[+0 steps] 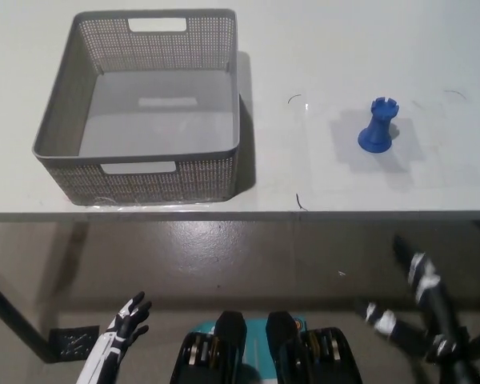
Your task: Use the right hand to pick up a chess pieces and put it into a container on the left hand side
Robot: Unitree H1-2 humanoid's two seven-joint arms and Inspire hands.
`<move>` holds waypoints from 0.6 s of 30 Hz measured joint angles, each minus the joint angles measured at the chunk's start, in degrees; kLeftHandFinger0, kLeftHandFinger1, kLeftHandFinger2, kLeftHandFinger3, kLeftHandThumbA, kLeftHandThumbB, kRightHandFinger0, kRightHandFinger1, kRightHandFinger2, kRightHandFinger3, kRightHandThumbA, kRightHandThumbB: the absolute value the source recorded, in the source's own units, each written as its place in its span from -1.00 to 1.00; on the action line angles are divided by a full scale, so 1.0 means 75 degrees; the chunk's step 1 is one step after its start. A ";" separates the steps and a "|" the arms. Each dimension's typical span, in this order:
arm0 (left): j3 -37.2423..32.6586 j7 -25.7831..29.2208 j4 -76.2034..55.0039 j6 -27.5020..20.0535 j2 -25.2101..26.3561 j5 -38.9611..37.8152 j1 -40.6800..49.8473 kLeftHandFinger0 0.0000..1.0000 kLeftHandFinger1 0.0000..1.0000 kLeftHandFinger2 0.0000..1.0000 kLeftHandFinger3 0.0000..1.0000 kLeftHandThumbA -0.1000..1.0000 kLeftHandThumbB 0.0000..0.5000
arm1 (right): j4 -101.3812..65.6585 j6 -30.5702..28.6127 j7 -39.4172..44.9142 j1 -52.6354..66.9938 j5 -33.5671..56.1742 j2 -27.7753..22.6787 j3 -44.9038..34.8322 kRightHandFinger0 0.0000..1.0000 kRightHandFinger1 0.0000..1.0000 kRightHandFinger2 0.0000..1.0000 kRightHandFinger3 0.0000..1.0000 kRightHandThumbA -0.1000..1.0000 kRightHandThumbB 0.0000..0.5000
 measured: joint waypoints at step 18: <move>-0.0003 -0.0002 -0.0002 -0.0025 -0.0002 0.0001 0.0008 1.00 1.00 1.00 1.00 1.00 0.26 | 0.1226 0.1360 -0.0412 -0.3580 -0.0338 -0.0306 -0.0986 1.00 1.00 1.00 1.00 1.00 0.78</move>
